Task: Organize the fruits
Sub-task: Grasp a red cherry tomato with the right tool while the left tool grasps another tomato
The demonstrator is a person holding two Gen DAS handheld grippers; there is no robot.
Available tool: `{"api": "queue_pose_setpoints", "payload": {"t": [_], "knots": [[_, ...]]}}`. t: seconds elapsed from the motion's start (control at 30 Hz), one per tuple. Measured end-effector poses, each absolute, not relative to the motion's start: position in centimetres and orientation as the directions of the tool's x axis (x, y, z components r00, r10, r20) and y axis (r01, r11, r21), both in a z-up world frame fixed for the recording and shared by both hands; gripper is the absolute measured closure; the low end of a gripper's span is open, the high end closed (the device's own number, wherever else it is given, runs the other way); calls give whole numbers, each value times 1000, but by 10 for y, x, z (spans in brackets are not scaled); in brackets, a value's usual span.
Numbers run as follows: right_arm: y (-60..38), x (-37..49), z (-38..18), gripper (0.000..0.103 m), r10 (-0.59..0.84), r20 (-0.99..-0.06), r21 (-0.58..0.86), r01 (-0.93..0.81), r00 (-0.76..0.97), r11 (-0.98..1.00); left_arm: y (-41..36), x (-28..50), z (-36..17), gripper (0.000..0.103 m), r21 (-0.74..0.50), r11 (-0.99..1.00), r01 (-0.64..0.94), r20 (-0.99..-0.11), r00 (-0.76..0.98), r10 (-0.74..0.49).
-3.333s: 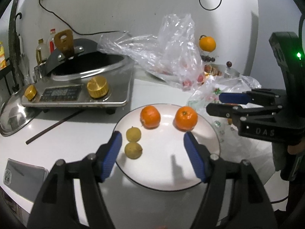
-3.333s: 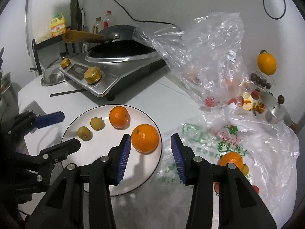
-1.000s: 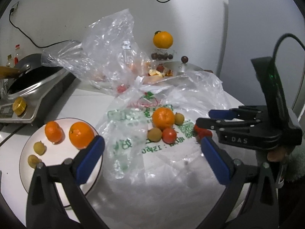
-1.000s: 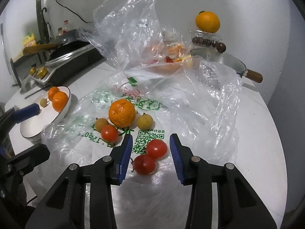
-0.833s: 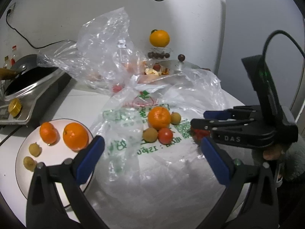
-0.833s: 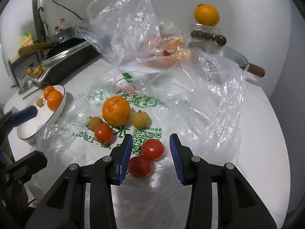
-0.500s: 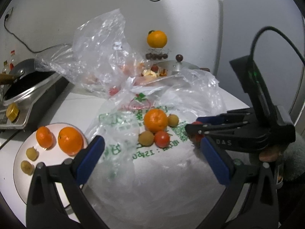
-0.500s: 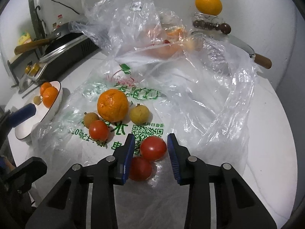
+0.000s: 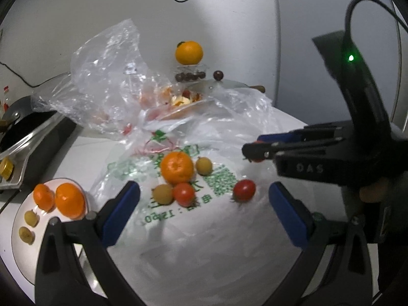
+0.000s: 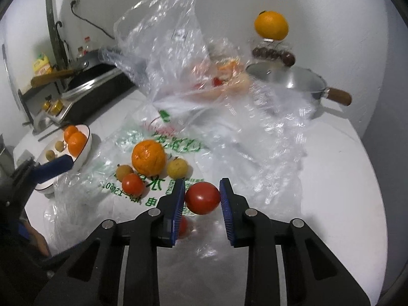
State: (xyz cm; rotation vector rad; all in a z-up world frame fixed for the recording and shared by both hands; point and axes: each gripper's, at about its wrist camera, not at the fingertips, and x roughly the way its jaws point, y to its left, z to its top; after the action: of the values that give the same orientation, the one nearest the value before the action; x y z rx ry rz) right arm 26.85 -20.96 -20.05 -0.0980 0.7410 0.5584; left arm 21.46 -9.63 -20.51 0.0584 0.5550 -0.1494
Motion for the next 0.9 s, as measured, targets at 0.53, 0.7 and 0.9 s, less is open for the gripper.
{"api": "queue_pose_setpoints", "payload": {"t": [0.53, 0.7, 0.9], "knots": [[-249, 270, -203, 73, 470, -633, 142, -505, 615, 852, -130, 253, -224, 47, 21, 972, 235, -650, 742, -166], [-255, 274, -205, 73, 479, -628, 159, -502, 614, 850, -137, 265, -232, 58, 32, 966, 256, -695, 700, -163], [-258, 275, -207, 73, 488, -626, 169, -505, 608, 847, -146, 274, -240, 65, 38, 956, 290, -744, 647, -167]]}}
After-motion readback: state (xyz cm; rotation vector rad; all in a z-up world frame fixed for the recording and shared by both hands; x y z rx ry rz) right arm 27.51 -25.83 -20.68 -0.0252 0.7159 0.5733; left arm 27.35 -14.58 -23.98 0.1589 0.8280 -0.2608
